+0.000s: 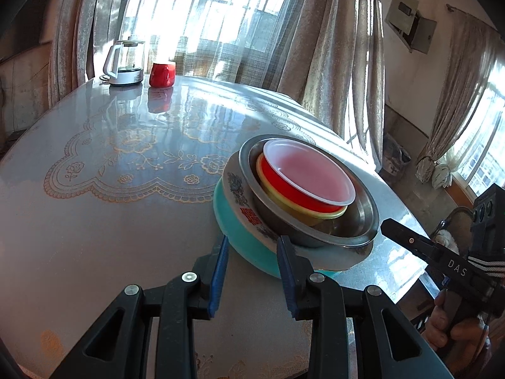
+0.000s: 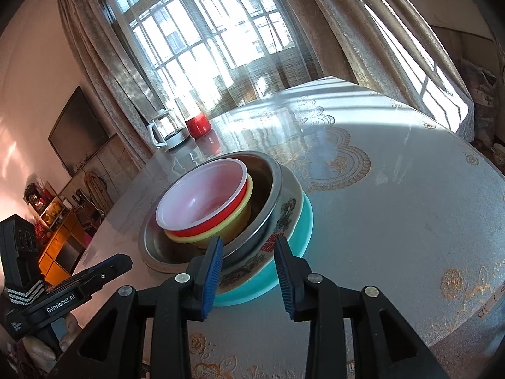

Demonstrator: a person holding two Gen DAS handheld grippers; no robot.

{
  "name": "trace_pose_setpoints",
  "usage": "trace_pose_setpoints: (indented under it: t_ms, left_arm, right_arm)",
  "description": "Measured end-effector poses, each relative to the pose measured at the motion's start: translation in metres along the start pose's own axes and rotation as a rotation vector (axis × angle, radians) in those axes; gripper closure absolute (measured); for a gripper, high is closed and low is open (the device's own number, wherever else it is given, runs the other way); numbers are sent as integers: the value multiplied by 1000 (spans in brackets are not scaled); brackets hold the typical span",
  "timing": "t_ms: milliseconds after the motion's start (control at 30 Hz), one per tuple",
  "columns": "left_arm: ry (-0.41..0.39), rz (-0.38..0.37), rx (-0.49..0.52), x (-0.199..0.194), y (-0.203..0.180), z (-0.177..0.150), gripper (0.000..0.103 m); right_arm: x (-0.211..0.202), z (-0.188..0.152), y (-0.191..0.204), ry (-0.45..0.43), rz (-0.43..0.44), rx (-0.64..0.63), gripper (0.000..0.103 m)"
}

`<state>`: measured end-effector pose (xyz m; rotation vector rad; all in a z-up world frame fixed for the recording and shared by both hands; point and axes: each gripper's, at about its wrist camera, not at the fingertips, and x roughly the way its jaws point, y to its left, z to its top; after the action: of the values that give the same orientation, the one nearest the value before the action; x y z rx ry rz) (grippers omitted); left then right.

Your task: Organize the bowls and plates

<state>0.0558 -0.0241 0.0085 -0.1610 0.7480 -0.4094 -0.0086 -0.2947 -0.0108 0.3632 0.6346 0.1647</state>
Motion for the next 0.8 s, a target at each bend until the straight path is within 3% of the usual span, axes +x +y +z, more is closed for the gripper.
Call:
trace_pose_setpoints:
  t_ms: [433, 667, 800]
  left_arm:
    - [24, 43, 29, 14, -8, -11, 71]
    - [40, 78, 18, 12, -4, -14, 68]
    - [12, 106, 13, 3, -1, -14, 63]
  right_arm:
    - [15, -16, -6, 66, -15, 34, 69]
    - [16, -21, 3, 83, 12, 3, 69]
    - [12, -25, 12, 96, 1, -46, 69]
